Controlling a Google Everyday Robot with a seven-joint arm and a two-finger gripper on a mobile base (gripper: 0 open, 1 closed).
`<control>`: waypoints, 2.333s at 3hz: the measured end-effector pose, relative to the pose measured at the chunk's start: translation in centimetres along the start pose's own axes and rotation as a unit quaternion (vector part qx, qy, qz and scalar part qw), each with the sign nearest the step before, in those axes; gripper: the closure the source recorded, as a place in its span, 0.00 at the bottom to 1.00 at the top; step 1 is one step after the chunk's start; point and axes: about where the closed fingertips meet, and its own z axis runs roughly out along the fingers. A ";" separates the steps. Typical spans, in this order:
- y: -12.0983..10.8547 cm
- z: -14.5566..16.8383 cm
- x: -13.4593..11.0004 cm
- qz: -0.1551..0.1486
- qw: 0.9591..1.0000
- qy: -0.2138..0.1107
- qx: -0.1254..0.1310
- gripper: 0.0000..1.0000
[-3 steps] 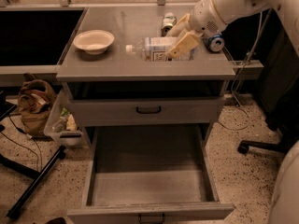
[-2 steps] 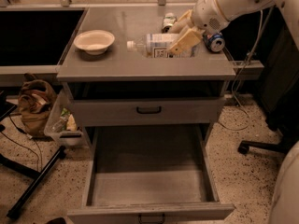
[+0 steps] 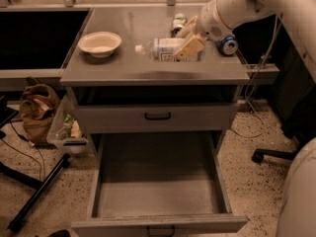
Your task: Pick blue plastic bottle from middle drawer and place on counter
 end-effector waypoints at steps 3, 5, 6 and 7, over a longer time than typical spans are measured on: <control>-3.3 5.7 5.4 0.067 0.996 0.039 0.043 1.00; -3.3 5.7 5.4 0.067 0.996 0.039 0.043 0.59; -3.3 5.7 5.4 0.067 0.996 0.039 0.043 0.34; -3.3 5.7 5.4 0.067 0.996 0.039 0.043 0.12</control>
Offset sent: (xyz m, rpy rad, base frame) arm 0.0740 -0.0231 -0.0872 -0.0236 0.0496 -0.2496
